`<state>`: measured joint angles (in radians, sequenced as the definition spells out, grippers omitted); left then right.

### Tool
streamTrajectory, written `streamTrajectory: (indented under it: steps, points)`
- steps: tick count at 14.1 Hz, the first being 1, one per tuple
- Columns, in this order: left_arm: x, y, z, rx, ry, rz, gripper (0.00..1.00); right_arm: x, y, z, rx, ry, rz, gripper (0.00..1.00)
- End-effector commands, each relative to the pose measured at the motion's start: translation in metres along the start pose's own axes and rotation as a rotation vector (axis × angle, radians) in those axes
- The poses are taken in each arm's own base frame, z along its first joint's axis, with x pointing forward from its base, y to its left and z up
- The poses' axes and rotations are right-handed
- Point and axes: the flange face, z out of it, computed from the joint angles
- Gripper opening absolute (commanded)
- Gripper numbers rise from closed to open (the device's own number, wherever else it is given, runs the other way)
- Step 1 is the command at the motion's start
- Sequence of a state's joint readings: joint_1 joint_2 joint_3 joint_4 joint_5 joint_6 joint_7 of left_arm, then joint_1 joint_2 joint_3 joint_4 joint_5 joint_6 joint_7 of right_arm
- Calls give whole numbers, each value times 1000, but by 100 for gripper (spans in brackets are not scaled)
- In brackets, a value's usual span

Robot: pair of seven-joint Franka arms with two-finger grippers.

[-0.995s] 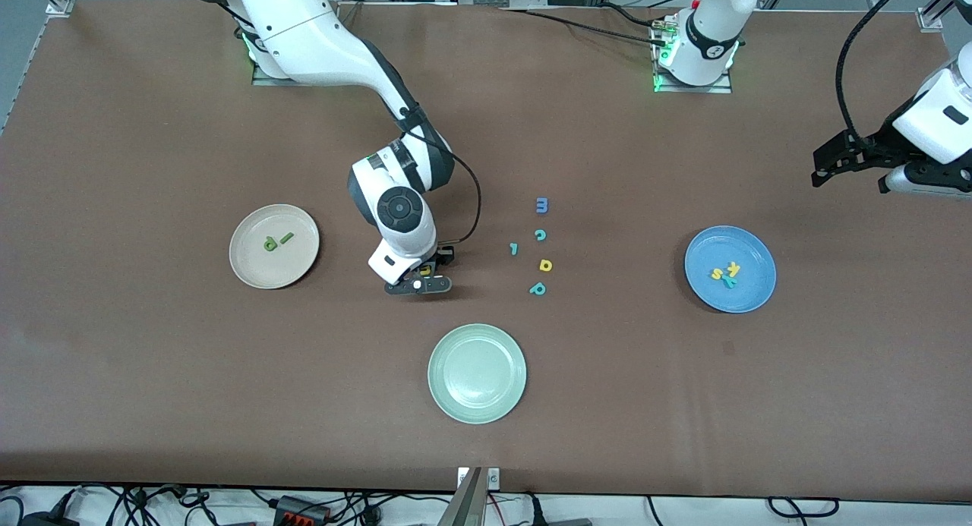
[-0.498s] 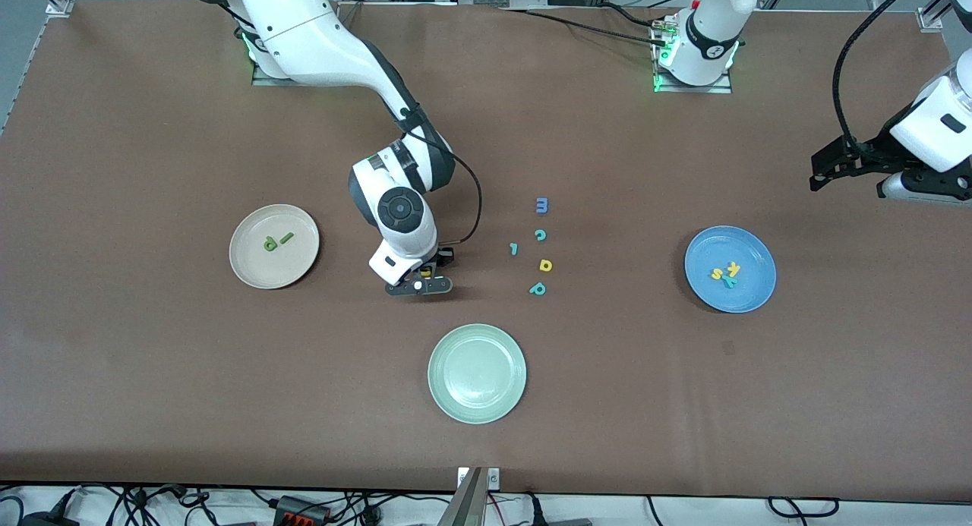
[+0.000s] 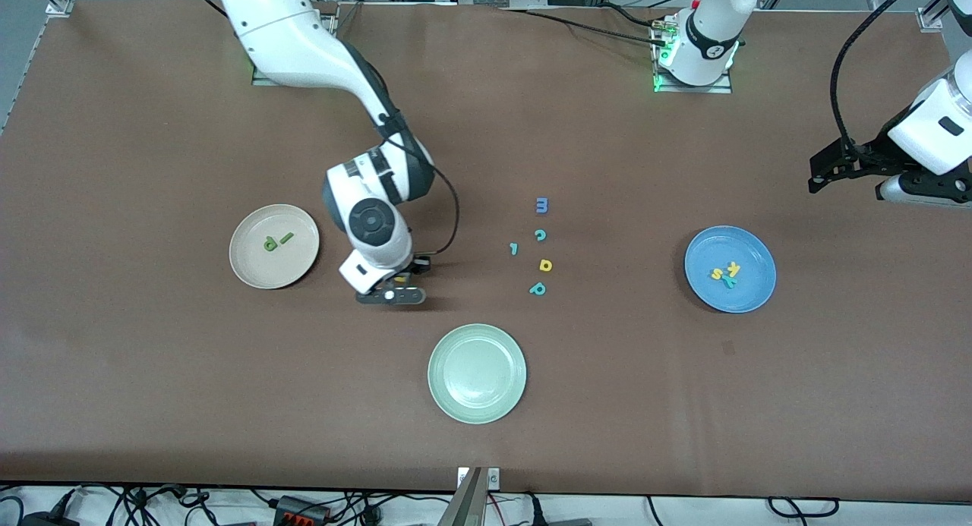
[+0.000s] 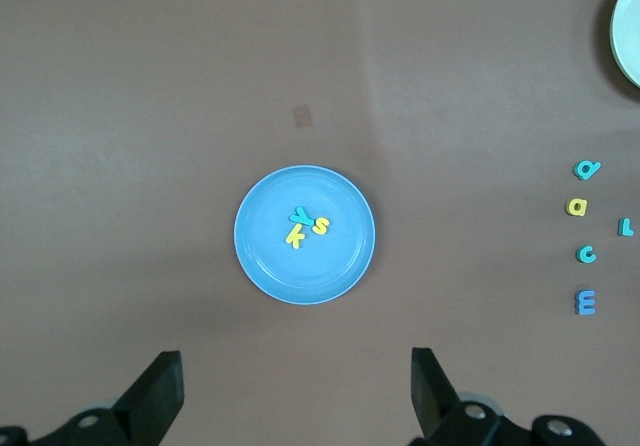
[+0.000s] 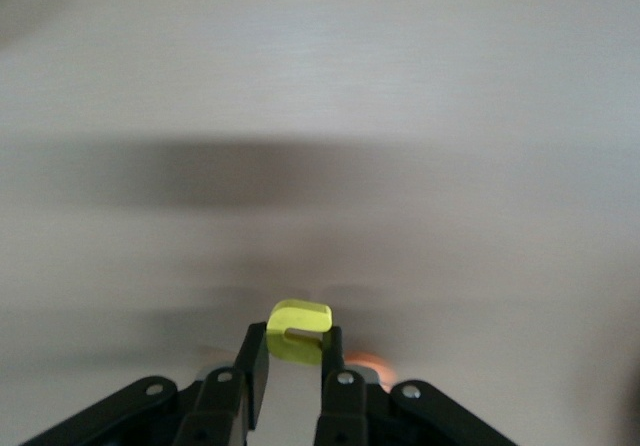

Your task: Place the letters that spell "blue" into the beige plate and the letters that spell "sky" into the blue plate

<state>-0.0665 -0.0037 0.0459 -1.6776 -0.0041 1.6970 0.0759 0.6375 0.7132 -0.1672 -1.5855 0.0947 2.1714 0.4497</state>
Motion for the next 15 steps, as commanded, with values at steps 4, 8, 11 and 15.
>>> streamTrajectory:
  steps: [4, 8, 11, 15]
  points:
    - [4, 1, -5, 0, -3, -3, 100, -39, 125, -31, -29, -102, -20, 14]
    - [4, 1, -5, 0, -3, -3, 100, -55, 195, -5, -15, -183, -8, 14]
    - [4, 2, -5, 0, -3, -1, 100, -61, 206, 16, -23, -213, 10, 14]
    - [4, 2, -4, 0, -5, -1, 100, -58, 215, 38, -32, -221, 29, 36]
